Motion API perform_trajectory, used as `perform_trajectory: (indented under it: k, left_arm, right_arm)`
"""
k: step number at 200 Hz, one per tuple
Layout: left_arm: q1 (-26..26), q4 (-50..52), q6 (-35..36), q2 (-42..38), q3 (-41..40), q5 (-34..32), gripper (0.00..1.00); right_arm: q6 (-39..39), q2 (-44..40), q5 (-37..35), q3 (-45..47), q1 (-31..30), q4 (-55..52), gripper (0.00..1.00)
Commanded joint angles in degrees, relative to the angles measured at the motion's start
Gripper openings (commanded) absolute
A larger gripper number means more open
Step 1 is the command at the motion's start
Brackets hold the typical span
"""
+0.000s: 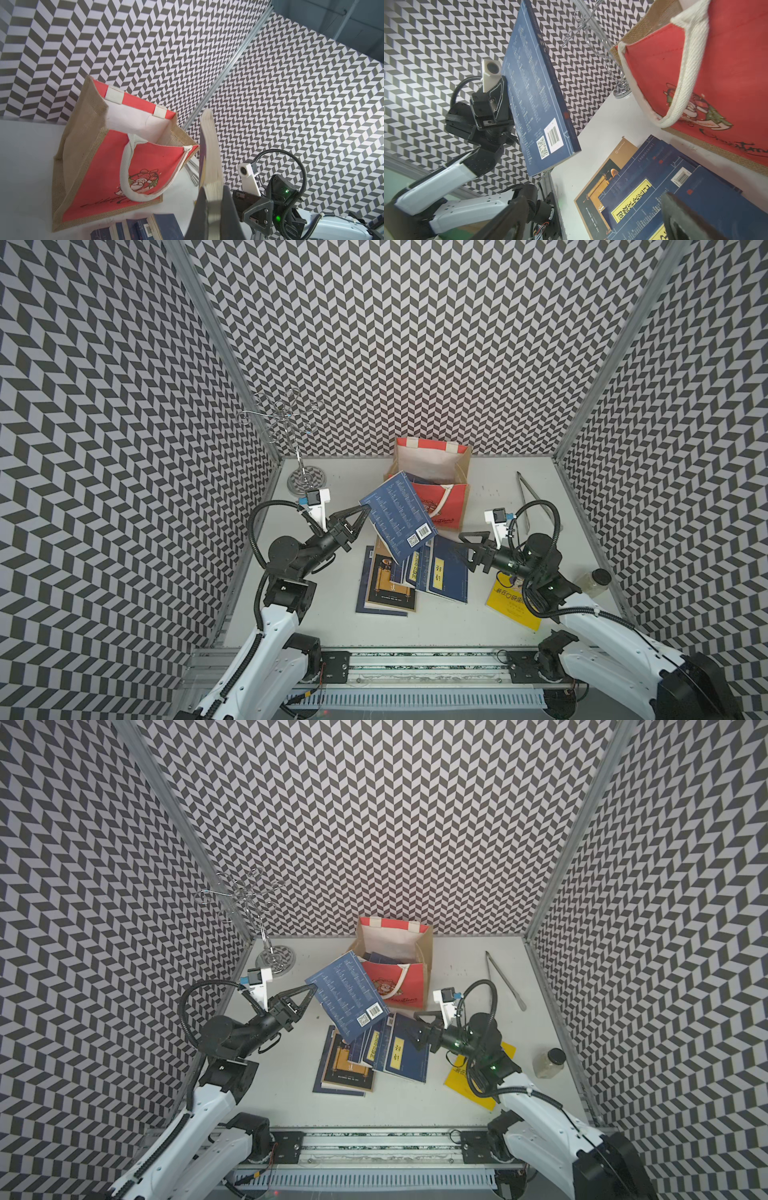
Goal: Put the books into the canvas bag
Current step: Pick up the book from the book.
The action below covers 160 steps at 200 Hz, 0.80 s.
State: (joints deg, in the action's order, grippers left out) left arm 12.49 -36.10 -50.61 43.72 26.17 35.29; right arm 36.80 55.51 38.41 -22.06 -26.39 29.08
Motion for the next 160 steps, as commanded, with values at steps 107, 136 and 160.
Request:
perform_trajectory:
  k: [107,136,160]
  left_arm:
    - [-0.01,-41.27,-19.87,5.47,-8.93,-7.81,0.0]
    - [0.08,-41.86,-19.88,6.03,-8.99,-8.13,0.0]
    - [0.16,-42.03,-19.88,6.28,-8.95,-8.31,0.0]
  right_arm:
    - [14.88,14.08,-4.37,-5.65,-8.18,29.67,1.0]
    - [15.85,17.12,-3.9,-8.14,-10.55,34.0,0.99]
    - [16.26,19.51,-3.5,-9.72,-12.64,36.99,0.99]
